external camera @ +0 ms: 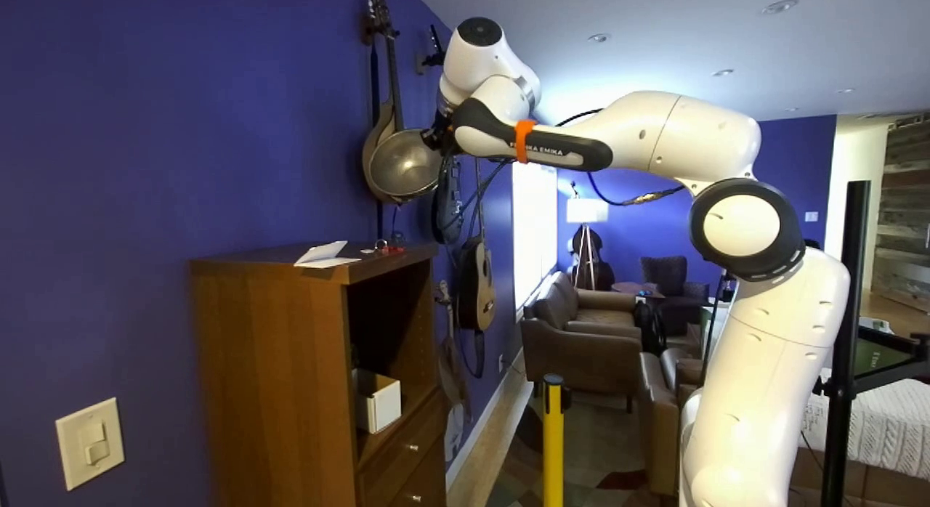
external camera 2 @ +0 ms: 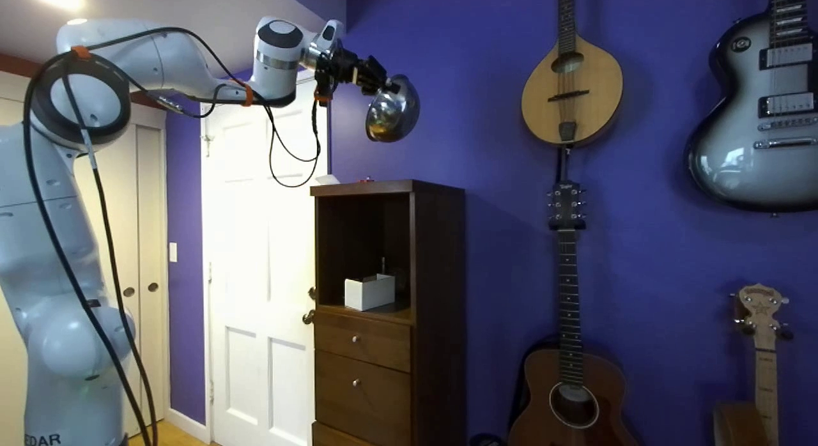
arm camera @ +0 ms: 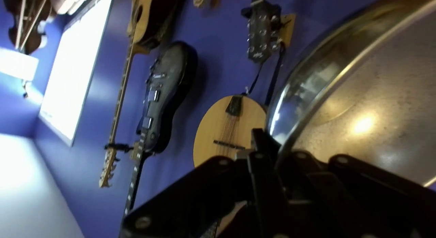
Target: Pour out the keys in the silver bowl
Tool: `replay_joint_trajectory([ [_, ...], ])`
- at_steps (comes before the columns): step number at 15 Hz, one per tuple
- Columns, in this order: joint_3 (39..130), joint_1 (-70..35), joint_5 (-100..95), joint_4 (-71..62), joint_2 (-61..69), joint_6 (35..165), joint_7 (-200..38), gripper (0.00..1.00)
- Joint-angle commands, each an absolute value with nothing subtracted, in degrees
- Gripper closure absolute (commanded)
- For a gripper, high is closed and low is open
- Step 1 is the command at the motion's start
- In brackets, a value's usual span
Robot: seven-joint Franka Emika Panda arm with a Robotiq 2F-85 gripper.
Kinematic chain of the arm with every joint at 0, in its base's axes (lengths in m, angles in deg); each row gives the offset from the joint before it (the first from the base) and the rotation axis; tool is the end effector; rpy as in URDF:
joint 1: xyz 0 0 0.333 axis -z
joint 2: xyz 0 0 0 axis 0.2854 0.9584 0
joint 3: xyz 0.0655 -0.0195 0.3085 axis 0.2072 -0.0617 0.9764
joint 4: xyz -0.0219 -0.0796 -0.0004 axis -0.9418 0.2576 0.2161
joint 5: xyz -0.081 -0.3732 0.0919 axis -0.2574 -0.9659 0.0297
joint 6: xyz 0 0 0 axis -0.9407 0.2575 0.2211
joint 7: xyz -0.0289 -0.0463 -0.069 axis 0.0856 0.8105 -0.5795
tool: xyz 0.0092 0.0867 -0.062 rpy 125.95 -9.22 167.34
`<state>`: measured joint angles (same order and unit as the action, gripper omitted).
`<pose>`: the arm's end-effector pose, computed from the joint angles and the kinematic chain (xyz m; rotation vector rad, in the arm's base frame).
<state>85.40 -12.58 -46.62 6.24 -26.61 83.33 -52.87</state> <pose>0.4494 -0.1043 0.8965 2.0973 -0.7150 1.2435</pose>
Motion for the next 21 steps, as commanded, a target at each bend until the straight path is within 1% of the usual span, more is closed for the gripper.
replay_joint_trajectory([
  [1,85.9,-12.6,-33.4,14.0,-25.5,74.3,-57.4,0.99],
  [7,85.6,-12.4,-13.3,22.2,-23.5,61.3,-58.4,0.99],
  [9,83.6,-13.8,-7.0,21.5,-24.4,58.8,-58.7,0.99],
  [10,85.4,-12.9,-12.6,18.5,-25.4,61.3,-57.4,0.94],
  [11,84.9,-13.0,-10.5,18.7,-25.4,60.4,-57.6,0.94],
  [12,85.1,-13.0,-10.0,18.2,-25.4,60.3,-56.4,0.99],
  [15,86.2,-11.9,-13.7,18.8,-22.6,61.0,-49.0,0.99],
  [21,85.3,-11.3,-17.1,22.8,-15.4,58.7,-35.1,0.99],
])
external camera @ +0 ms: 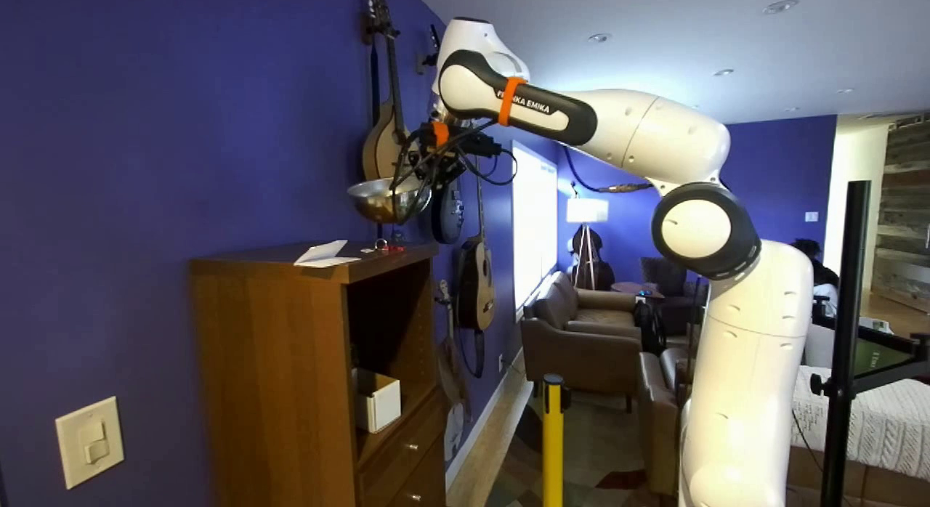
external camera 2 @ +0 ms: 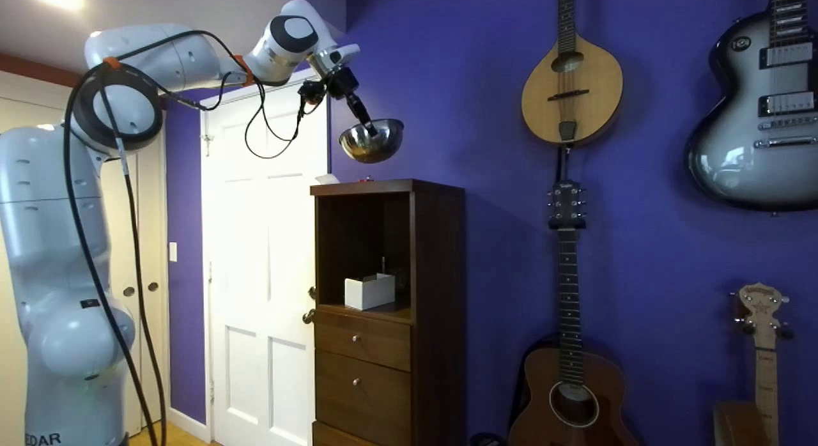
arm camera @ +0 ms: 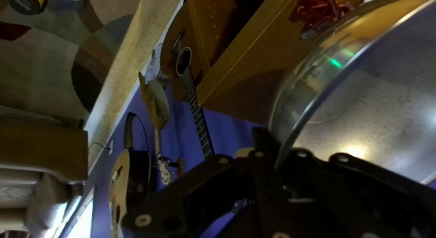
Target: Pour out the keys in the silver bowl
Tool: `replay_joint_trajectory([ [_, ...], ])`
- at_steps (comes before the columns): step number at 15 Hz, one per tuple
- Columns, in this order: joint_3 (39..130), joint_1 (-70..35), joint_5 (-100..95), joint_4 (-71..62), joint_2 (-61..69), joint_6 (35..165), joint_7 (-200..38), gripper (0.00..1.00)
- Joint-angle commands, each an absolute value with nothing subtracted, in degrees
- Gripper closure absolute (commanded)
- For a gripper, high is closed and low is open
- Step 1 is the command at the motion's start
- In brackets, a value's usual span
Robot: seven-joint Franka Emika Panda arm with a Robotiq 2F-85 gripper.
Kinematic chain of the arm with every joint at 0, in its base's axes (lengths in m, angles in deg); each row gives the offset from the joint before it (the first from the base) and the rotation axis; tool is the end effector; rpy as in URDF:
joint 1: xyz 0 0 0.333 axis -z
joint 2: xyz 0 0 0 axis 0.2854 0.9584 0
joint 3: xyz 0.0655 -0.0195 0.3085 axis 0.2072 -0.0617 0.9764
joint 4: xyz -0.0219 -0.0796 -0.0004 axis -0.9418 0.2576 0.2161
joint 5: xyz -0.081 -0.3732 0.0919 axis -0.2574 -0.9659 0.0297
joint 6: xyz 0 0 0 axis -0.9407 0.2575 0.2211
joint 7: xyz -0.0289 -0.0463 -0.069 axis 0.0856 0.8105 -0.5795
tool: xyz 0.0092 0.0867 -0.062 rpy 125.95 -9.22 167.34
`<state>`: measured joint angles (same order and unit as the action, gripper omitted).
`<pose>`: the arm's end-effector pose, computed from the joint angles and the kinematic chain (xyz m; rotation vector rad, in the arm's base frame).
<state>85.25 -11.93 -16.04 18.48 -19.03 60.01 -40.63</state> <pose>0.4707 -0.0992 0.8630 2.5665 -1.3794 0.9166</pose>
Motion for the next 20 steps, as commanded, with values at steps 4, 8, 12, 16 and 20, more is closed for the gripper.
replay_joint_trajectory([
  [4,84.3,-10.9,-13.2,24.4,-12.4,57.4,-31.4,0.99],
  [8,83.0,-10.3,-8.1,25.6,-10.4,55.4,-28.5,0.99],
  [12,82.1,-9.9,-3.9,27.0,-8.7,52.5,-27.8,0.99],
  [16,82.4,-10.0,-3.2,29.2,-8.0,49.3,-28.6,0.99],
  [20,82.7,-10.1,-1.1,29.3,-8.0,51.9,-28.3,0.99],
])
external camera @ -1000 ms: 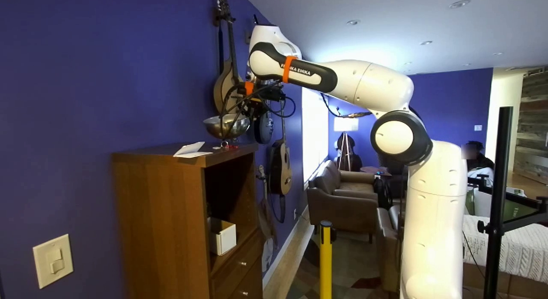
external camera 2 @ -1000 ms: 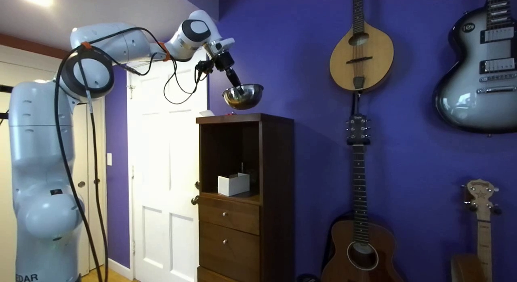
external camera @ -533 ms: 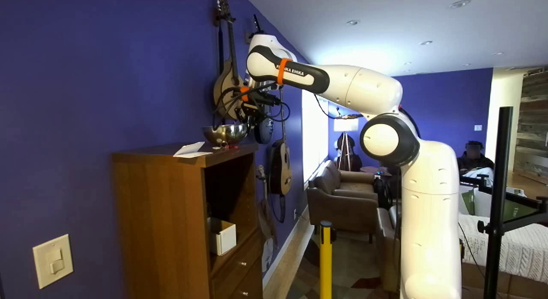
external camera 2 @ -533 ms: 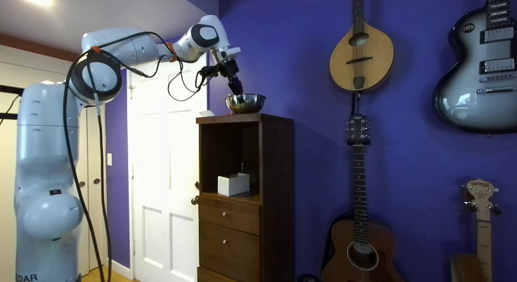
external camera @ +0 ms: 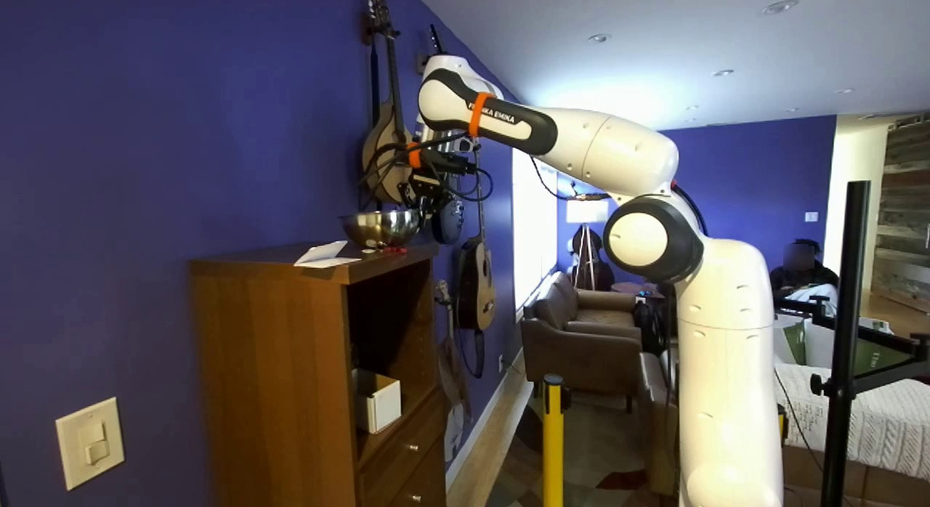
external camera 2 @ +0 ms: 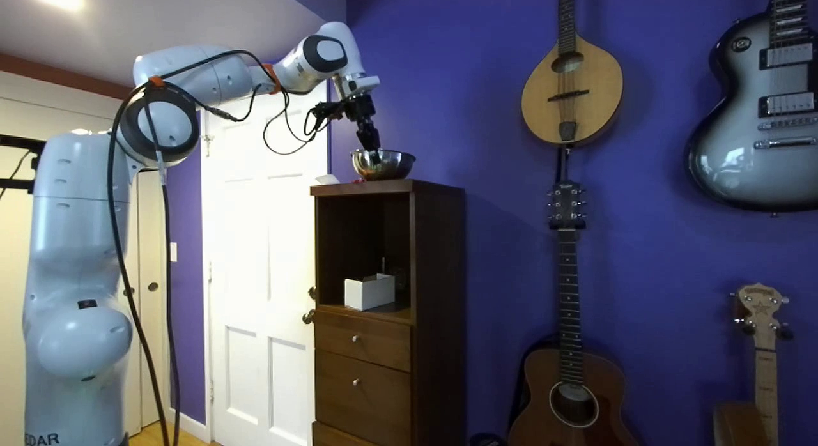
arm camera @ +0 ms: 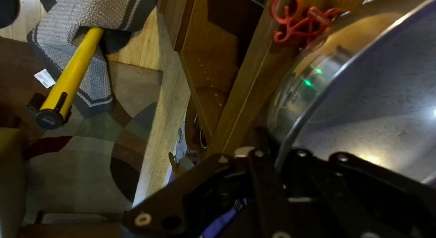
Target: Pour out the keys in the silver bowl
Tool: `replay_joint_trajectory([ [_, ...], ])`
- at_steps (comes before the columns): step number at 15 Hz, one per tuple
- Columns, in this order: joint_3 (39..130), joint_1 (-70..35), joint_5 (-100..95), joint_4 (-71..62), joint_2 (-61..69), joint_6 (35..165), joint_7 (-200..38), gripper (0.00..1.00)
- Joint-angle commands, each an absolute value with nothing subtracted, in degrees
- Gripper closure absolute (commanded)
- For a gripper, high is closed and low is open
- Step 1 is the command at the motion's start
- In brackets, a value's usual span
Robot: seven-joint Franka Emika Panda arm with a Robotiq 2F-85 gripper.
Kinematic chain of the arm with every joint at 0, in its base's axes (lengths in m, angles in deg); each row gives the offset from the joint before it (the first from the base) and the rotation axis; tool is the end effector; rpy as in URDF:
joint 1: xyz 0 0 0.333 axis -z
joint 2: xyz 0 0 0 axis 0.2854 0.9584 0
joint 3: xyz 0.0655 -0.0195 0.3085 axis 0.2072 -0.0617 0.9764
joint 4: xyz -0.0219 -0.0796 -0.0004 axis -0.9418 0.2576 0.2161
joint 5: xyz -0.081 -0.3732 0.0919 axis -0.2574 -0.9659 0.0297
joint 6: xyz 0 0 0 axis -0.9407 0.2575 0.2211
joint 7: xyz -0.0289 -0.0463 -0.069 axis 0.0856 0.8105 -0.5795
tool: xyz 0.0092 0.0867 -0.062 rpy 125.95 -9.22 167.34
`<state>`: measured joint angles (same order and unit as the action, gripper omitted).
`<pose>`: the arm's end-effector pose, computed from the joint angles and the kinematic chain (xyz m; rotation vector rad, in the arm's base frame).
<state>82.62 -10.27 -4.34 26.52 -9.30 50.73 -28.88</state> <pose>0.5178 -0.1206 0.8147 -2.4783 1.7451 -0.5645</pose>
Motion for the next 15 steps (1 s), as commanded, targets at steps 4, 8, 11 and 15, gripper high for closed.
replay_joint_trajectory([
  [4,83.3,-11.1,-1.9,28.5,-7.5,58.3,-26.6,0.99],
  [8,83.8,-12.5,-3.9,29.8,-5.4,61.5,-26.4,0.99],
  [11,83.9,-13.3,-5.2,30.0,-4.3,62.9,-26.3,0.99],
  [15,83.6,-13.7,-5.5,31.4,-2.7,62.9,-24.7,0.99],
])
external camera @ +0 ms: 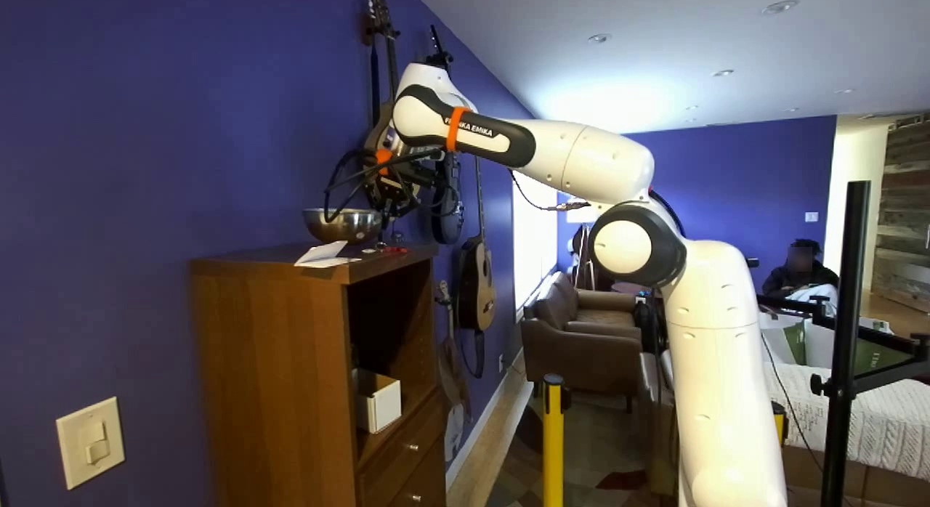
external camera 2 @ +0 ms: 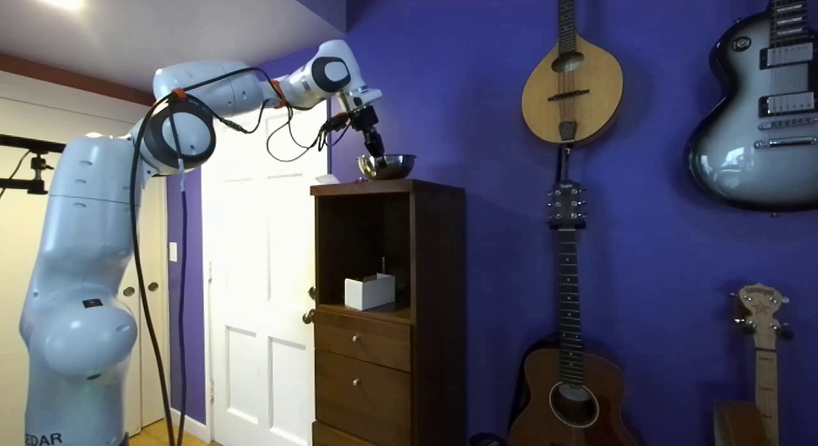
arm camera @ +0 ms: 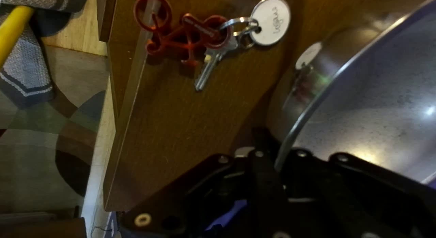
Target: Pour out the keys in the silver bowl
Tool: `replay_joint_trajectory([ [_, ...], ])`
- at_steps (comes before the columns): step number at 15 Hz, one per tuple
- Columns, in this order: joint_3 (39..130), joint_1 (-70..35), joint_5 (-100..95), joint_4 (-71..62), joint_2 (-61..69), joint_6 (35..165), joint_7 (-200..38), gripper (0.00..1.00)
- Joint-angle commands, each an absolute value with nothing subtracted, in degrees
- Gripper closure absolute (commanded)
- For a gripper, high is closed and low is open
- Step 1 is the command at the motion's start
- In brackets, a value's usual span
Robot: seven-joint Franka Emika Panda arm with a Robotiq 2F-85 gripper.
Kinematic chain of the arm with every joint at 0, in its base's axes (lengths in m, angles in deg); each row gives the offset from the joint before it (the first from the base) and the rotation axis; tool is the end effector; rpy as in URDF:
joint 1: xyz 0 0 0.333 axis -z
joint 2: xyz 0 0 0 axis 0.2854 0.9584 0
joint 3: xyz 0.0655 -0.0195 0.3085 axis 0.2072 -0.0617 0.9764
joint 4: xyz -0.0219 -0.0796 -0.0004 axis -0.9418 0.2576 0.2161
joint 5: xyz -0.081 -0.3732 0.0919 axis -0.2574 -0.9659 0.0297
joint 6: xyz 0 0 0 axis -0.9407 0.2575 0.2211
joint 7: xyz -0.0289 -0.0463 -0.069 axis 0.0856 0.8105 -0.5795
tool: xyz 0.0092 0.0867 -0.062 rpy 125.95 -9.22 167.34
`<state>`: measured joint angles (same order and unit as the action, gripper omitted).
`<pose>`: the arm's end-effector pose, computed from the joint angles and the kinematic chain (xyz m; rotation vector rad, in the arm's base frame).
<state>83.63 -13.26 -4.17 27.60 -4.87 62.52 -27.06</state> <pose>0.5711 -0.0861 0.8058 -2.4249 1.6157 -0.7459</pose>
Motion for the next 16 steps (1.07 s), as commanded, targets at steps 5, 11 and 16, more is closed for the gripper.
replay_joint_trajectory([
  [5,83.6,-13.9,-6.5,32.9,-1.1,62.4,-24.2,0.99],
  [11,83.4,-13.9,-7.5,35.2,-0.3,61.1,-24.3,0.42],
  [16,83.2,-13.3,-10.3,32.5,-8.6,59.9,-31.3,0.07],
])
